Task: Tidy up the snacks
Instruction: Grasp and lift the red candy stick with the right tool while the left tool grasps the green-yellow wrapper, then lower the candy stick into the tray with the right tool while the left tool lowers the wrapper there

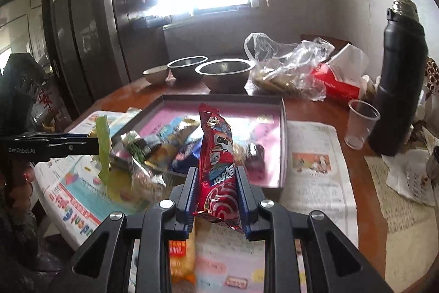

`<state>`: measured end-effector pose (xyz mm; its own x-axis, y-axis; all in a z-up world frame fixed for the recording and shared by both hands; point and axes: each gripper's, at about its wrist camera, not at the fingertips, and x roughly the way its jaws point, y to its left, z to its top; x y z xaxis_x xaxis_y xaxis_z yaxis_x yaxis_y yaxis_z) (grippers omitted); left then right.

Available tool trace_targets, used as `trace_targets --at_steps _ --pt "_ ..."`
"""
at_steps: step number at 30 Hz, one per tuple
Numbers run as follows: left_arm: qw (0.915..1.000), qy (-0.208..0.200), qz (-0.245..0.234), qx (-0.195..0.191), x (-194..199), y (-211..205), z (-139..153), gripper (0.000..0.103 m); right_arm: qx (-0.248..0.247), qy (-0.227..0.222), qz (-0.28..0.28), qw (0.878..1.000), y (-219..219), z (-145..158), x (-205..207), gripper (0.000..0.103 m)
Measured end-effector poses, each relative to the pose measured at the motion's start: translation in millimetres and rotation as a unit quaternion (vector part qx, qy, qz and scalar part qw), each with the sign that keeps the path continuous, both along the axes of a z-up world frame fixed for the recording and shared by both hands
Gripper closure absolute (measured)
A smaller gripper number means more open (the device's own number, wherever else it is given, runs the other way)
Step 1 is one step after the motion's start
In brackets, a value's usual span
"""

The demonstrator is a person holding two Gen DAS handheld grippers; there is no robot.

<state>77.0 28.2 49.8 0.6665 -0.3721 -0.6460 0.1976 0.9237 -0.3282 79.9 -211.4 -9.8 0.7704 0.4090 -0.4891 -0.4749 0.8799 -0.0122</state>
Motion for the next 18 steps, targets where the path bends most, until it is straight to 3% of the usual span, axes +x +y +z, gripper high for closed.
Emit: trace_targets --at_steps 10,18 --pt "0.9993 -0.001 0.037 -0.007 22 23 0 0.058 0.018 -0.007 0.002 1.0 9 4 19 0.076" --pt "0.9978 0.006 0.064 0.011 35 32 -8 0.058 0.033 -0.008 -0.006 0.999 10 5 37 0.076"
